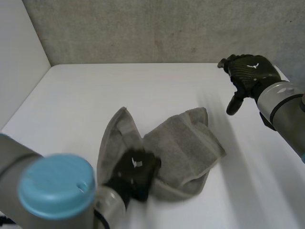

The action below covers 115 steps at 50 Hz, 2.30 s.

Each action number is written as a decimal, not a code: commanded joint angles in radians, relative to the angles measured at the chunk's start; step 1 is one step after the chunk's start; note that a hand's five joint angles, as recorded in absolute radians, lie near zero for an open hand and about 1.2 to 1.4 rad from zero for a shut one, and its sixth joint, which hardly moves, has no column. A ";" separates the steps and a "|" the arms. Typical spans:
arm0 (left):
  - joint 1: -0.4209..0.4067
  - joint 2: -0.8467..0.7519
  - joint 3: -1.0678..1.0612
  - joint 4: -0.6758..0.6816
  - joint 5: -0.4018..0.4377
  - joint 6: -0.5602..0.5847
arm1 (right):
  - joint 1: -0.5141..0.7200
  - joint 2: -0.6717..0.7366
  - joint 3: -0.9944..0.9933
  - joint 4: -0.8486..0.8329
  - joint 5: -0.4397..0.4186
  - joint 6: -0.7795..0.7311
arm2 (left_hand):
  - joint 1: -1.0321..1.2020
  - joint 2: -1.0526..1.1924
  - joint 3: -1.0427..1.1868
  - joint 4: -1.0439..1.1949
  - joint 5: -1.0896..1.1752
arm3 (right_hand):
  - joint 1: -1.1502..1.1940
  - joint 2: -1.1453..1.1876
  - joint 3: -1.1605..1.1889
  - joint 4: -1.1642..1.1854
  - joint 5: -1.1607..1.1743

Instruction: Fold the towel.

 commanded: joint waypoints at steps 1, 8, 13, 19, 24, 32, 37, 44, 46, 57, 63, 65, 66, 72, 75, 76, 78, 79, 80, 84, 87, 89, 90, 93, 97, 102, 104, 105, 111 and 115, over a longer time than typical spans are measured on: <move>0.133 0.082 0.098 -0.004 0.006 0.004 | 0.000 0.015 -0.003 0.128 -0.152 -0.013 | 0.094 0.093 0.060 0.041 0.074 | -0.053 -0.072 -0.071 -0.094 -0.064; 0.204 0.086 0.172 -0.007 0.007 -0.001 | -0.002 0.046 -0.026 0.387 -0.333 -0.085 | 0.094 0.093 0.060 0.041 0.074 | -0.053 -0.072 -0.071 -0.094 -0.064; 0.218 0.079 0.192 -0.007 0.004 -0.002 | 0.000 0.060 -0.012 0.400 -0.364 -0.073 | 0.094 0.093 0.060 0.041 0.074 | -0.037 -0.056 -0.055 -0.078 -0.048; 0.236 0.079 0.190 -0.007 0.006 -0.005 | 0.030 0.107 0.020 0.289 -0.362 0.040 | 0.094 0.093 0.060 0.041 0.074 | -0.020 -0.039 -0.037 -0.060 -0.031; 0.242 0.077 0.189 -0.007 0.006 -0.007 | 0.052 0.132 0.047 0.189 -0.353 0.119 | 0.094 0.093 0.060 0.041 0.074 | 0.124 0.105 0.107 0.084 0.113; 0.272 0.077 0.190 -0.006 0.006 -0.010 | 0.096 0.182 0.061 0.156 -0.342 0.143 | 0.094 0.093 0.060 0.041 0.074 | 0.210 0.190 0.192 0.169 0.199; 0.273 0.077 0.189 -0.007 0.004 -0.022 | 0.106 0.204 0.074 0.110 -0.315 0.148 | 0.094 0.093 0.060 0.041 0.074 | 0.271 0.252 0.253 0.231 0.260; 0.276 0.077 0.175 -0.007 0.006 -0.038 | 0.115 0.231 0.103 -0.018 -0.276 0.197 | 0.094 0.093 0.060 0.041 0.074 | 0.774 0.755 0.756 0.734 0.763; 0.278 0.077 0.175 -0.007 0.006 -0.039 | 0.115 0.235 0.103 -0.028 -0.278 0.203 | 0.094 0.093 0.060 0.041 0.074 | 1.017 0.998 1.000 0.977 1.006; 0.298 0.050 0.349 -0.004 0.041 -0.039 | 0.093 0.170 -0.107 -0.053 -0.296 0.258 | 0.094 0.093 0.060 0.041 0.074 | 1.169 1.149 1.151 1.128 1.157; 0.328 -0.128 0.726 -0.009 0.067 -0.031 | 0.052 0.231 -0.498 -0.221 -0.276 0.266 | 0.094 0.093 0.060 0.041 0.074 | 1.169 1.149 1.151 1.128 1.157; 0.347 -0.160 0.833 -0.009 0.069 -0.031 | 0.044 0.238 -0.590 -0.275 -0.270 0.260 | 0.094 0.093 0.060 0.041 0.074 | 1.169 1.149 1.151 1.128 1.157; 0.363 -0.186 0.925 -0.007 0.069 -0.031 | 0.040 0.236 -0.660 -0.327 -0.264 0.248 | 0.094 0.093 0.060 0.041 0.074 | 1.169 1.149 1.151 1.128 1.157; 0.387 -0.204 1.118 0.002 0.069 -0.031 | 0.029 0.201 -0.732 -0.470 -0.250 0.212 | 0.094 0.093 0.060 0.041 0.074 | 1.169 1.149 1.151 1.128 1.157; 0.411 -0.184 1.146 0.008 0.067 -0.033 | 0.030 0.169 -0.706 -0.501 -0.264 0.209 | 0.094 0.093 0.060 0.041 0.074 | 1.169 1.149 1.151 1.128 1.157; 0.431 -0.164 1.134 0.011 0.070 -0.038 | 0.033 0.158 -0.665 -0.487 -0.271 0.205 | 0.094 0.093 0.060 0.041 0.074 | 1.169 1.149 1.151 1.128 1.157; 0.451 -0.145 1.104 0.008 0.070 -0.042 | 0.035 0.150 -0.612 -0.473 -0.278 0.205 | 0.094 0.093 0.060 0.041 0.074 | 1.169 1.149 1.151 1.128 1.157; 0.468 -0.129 1.051 0.005 0.072 -0.044 | 0.033 0.144 -0.560 -0.458 -0.291 0.203 | 0.094 0.093 0.060 0.041 0.074 | 1.169 1.149 1.151 1.128 1.157; 0.468 -0.128 1.051 0.005 0.072 -0.044 | 0.033 0.144 -0.560 -0.458 -0.292 0.203 | 0.094 0.093 0.060 0.041 0.074 | 1.169 1.149 1.151 1.128 1.157; 0.482 -0.108 0.829 0.016 0.114 -0.042 | 0.035 0.124 -0.406 -0.388 -0.365 0.197 | 0.094 0.093 0.060 0.041 0.074 | 1.169 1.149 1.151 1.128 1.157; 0.482 -0.096 0.680 0.017 0.176 -0.042 | 0.035 0.132 -0.318 -0.331 -0.396 0.171 | 0.094 0.093 0.060 0.041 0.074 | 1.169 1.149 1.151 1.128 1.157; 0.483 -0.092 0.611 0.022 0.205 -0.042 | 0.037 0.141 -0.282 -0.300 -0.397 0.145 | 0.094 0.093 0.060 0.041 0.074 | 1.169 1.149 1.151 1.128 1.157; 0.483 -0.092 0.542 0.028 0.229 -0.042 | 0.038 0.150 -0.253 -0.273 -0.397 0.111 | 0.094 0.093 0.060 0.041 0.074 | 1.169 1.149 1.151 1.128 1.157; 0.482 -0.090 0.422 0.053 0.265 -0.038 | 0.040 0.161 -0.216 -0.220 -0.396 0.033 | 0.094 0.093 0.060 0.041 0.074 | 1.169 1.149 1.151 1.128 1.157; 0.480 -0.082 0.329 0.080 0.280 -0.038 | 0.040 0.167 -0.204 -0.156 -0.391 -0.015 | 0.094 0.093 0.060 0.041 0.074 | 1.169 1.149 1.151 1.128 1.157; 0.482 -0.069 0.258 0.108 0.282 -0.036 | 0.040 0.173 -0.206 -0.070 -0.393 -0.029 | 0.094 0.093 0.060 0.041 0.074 | 1.169 1.149 1.151 1.128 1.157; 0.483 -0.055 0.245 0.119 0.282 -0.038 | 0.040 0.185 -0.210 -0.035 -0.393 -0.032 | 0.094 0.093 0.060 0.041 0.074 | 1.169 1.149 1.151 1.128 1.157; 0.483 -0.055 0.245 0.119 0.282 -0.038 | 0.040 0.185 -0.210 -0.035 -0.393 -0.032 | 0.094 0.093 0.060 0.041 0.074 | 1.169 1.149 1.151 1.128 1.157; 0.494 -0.050 0.244 0.120 0.280 -0.045 | 0.029 0.239 -0.218 -0.010 -0.374 -0.032 | 0.094 0.093 0.060 0.041 0.074 | 1.099 1.080 1.081 1.059 1.088; 0.497 -0.050 0.239 0.120 0.279 -0.050 | 0.026 0.290 -0.203 -0.007 -0.345 -0.033 | 0.094 0.093 0.060 0.041 0.074 | 0.561 0.542 0.544 0.521 0.550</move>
